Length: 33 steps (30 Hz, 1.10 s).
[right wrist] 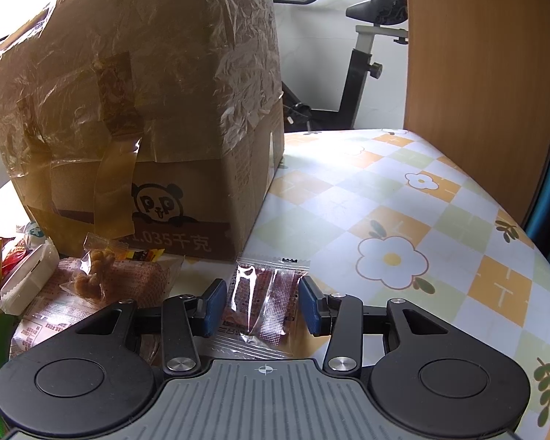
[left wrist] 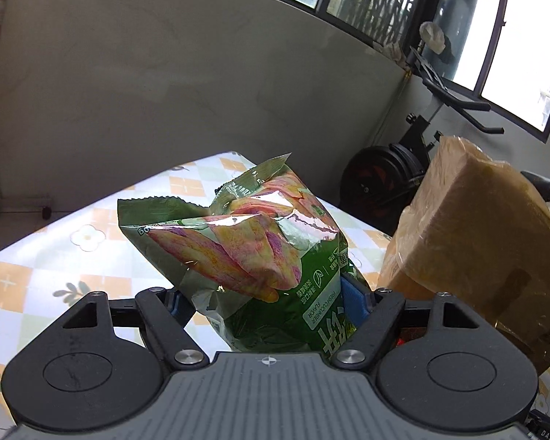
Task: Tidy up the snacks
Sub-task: 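Lift both held snacks and carry them over the cardboard box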
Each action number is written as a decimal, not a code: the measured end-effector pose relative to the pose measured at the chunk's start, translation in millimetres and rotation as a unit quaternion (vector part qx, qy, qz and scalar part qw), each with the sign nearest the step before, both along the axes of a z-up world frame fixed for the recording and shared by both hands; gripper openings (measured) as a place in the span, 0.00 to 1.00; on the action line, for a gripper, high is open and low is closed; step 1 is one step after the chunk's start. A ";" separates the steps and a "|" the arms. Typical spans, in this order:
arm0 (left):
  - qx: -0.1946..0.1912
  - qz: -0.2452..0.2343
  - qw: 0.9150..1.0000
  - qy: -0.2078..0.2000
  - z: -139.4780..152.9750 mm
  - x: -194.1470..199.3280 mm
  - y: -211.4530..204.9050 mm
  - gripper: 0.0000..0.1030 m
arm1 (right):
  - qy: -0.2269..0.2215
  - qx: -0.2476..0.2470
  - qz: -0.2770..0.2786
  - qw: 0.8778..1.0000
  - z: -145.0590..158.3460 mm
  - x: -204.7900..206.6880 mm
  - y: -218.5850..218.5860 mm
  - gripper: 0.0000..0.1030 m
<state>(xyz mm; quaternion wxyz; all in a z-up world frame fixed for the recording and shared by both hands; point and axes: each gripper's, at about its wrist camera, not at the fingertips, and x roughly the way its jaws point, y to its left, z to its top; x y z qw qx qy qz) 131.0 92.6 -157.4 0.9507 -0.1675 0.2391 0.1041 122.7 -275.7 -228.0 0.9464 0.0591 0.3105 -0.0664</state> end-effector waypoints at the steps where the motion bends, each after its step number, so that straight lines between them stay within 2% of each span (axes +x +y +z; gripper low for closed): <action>1: -0.001 0.004 1.000 -0.005 3.1 -3.4 1.7 0.77 | -0.003 0.001 -0.001 1.000 0.7 -1.3 -0.3 0.39; 4: 0.005 0.011 1.000 -0.020 16.4 -11.8 2.9 0.77 | -0.017 0.007 -0.005 1.000 3.9 -6.9 -2.1 0.39; 10: 0.042 -0.002 0.998 -0.056 44.8 -27.0 -8.9 0.77 | -0.034 0.024 -0.021 0.999 14.0 -23.8 -7.0 0.39; 14: 0.051 -0.012 0.996 -0.074 61.2 -29.8 -21.0 0.78 | -0.051 0.020 -0.023 0.998 30.9 -35.1 -10.8 0.39; 21: 0.070 -0.040 0.991 -0.107 94.4 -28.5 -48.0 0.78 | -0.117 0.025 -0.035 0.992 86.5 -49.1 -27.2 0.39; 26: 0.057 -0.079 0.984 -0.151 125.3 -18.8 -66.3 0.78 | -0.164 0.022 -0.015 0.986 135.3 -49.1 -33.2 0.39; 29: 0.069 -0.099 0.977 -0.176 144.1 -3.9 -86.9 0.78 | -0.188 0.016 0.005 0.982 165.9 -41.8 -34.9 0.39; 33: 0.074 -0.132 0.971 -0.183 155.1 31.0 -112.8 0.78 | -0.209 0.016 0.031 0.977 196.6 -21.2 -33.7 0.39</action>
